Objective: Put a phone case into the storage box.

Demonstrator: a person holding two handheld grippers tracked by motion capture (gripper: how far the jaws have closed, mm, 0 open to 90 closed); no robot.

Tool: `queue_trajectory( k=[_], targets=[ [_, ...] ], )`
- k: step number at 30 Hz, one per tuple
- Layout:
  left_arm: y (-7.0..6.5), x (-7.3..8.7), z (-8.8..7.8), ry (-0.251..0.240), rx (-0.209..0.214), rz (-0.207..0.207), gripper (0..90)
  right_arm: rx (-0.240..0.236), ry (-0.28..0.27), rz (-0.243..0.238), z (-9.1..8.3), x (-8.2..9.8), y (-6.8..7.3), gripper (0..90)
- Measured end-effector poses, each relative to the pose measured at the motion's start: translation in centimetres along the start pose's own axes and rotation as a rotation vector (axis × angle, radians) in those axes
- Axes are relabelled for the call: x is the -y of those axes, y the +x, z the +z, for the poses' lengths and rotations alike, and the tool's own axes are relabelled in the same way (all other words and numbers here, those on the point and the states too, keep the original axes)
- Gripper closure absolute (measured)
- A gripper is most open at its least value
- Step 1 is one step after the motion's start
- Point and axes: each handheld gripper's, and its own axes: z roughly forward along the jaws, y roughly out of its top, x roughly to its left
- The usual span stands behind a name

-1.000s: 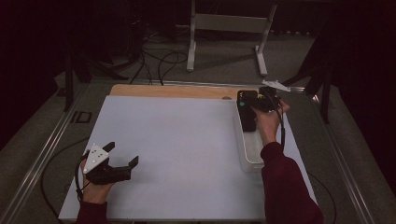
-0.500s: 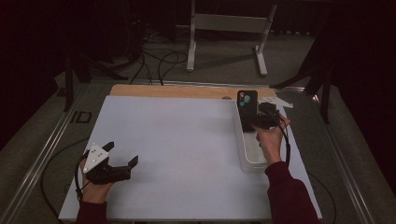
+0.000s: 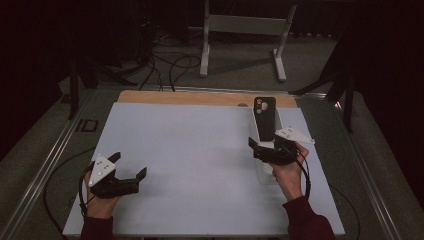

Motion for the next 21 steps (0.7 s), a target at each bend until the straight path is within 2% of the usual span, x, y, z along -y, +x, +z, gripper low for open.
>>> queue_trajectory(
  k=[1, 3, 8, 15, 21],
  targets=[
    [0.0, 0.0, 0.0, 0.000, 0.000, 0.000, 0.0, 0.000, 0.000, 0.000, 0.0, 0.0, 0.0, 10.6],
    [0.0, 0.0, 0.0, 0.000, 0.000, 0.001, 0.0, -0.010, -0.028, 0.001, -1.3, 0.4, 0.4, 10.6],
    [-0.1, 0.1, -0.1, 0.003, 0.005, 0.006, 0.0, -0.022, -0.052, -0.008, -3.2, 2.0, 0.8, 10.6],
    [-0.1, 0.3, -0.4, -0.007, 0.012, 0.011, 0.0, -0.048, -0.071, -0.036, -4.1, 4.7, 0.3, 10.2],
    [-0.4, 0.5, -0.4, -0.011, 0.013, 0.033, 0.0, -0.070, -0.092, -0.054, -4.7, 6.0, 0.2, 10.2]
  ],
)
